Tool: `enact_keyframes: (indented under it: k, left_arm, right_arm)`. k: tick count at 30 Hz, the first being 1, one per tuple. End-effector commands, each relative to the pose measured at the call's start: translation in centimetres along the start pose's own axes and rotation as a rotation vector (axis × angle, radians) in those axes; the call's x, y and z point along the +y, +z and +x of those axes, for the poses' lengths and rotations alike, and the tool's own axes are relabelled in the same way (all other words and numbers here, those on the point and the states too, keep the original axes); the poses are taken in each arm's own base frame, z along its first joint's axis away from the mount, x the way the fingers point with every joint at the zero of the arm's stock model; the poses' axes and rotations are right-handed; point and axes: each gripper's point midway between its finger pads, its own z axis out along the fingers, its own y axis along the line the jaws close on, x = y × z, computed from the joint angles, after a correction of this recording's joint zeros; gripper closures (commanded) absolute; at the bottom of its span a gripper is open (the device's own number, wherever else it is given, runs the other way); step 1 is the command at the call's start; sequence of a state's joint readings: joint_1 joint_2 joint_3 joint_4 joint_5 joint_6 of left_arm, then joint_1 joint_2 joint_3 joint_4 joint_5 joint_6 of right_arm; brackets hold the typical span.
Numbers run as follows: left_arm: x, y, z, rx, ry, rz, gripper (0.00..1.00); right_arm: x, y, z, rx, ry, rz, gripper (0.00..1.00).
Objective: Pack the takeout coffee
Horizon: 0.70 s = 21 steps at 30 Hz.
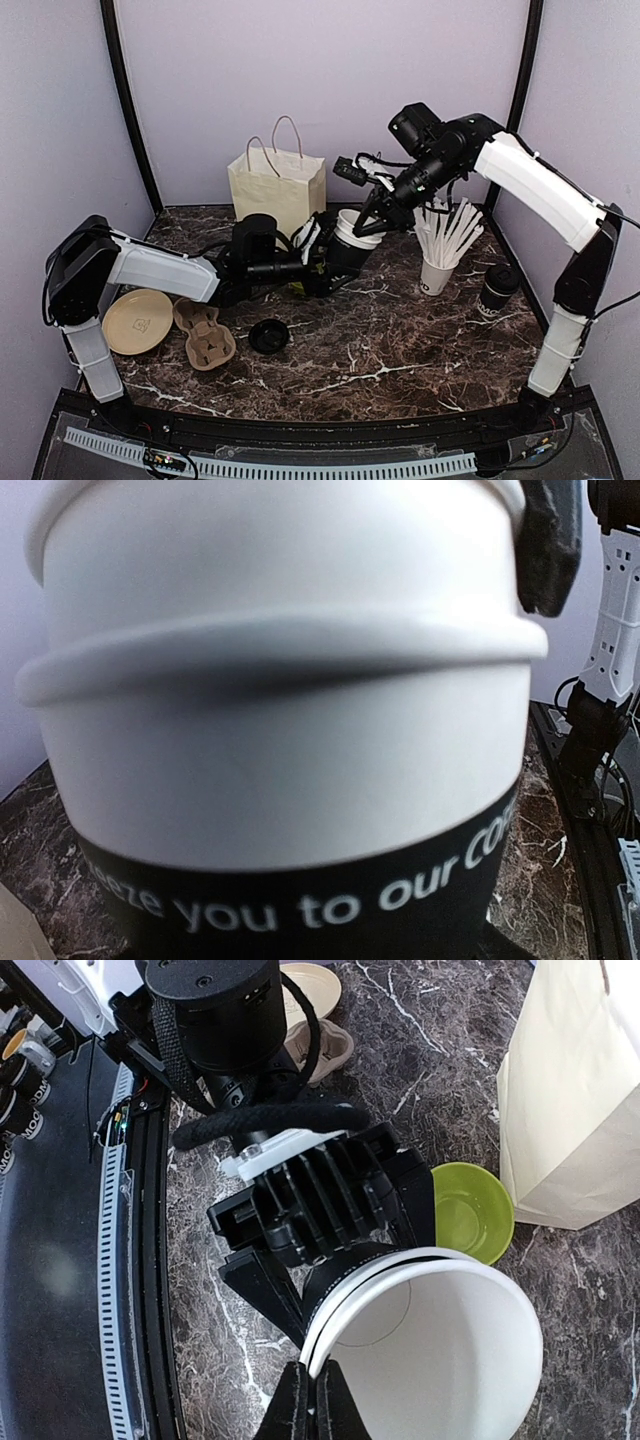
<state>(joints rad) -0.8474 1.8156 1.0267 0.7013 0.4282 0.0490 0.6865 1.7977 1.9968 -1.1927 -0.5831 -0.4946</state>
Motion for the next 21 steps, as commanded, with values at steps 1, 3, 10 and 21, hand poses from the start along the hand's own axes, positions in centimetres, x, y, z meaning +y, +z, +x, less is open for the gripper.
enact_keyframes:
  k: [1, 3, 10, 21]
  left_arm:
    - [-1.4, -0.9, 3.3, 0.089, 0.001, 0.045, 0.38]
    - [-1.5, -1.1, 3.7, 0.098, -0.003, 0.045, 0.38]
    - [-1.9, -1.4, 5.3, 0.136, -0.017, 0.058, 0.37]
    - [-2.0, -1.1, 6.3, 0.168, -0.019, 0.073, 0.36]
  right_arm:
    - [-1.1, -4.4, -3.4, -0.125, -0.089, 0.099, 1.0]
    - [-1.0, -5.4, -3.8, -0.142, -0.101, 0.105, 1.0]
    - [-0.3, -8.5, -4.4, -0.187, -0.159, 0.122, 1.0]
    - [0.7, -11.1, -4.7, -0.206, -0.245, 0.162, 1.0]
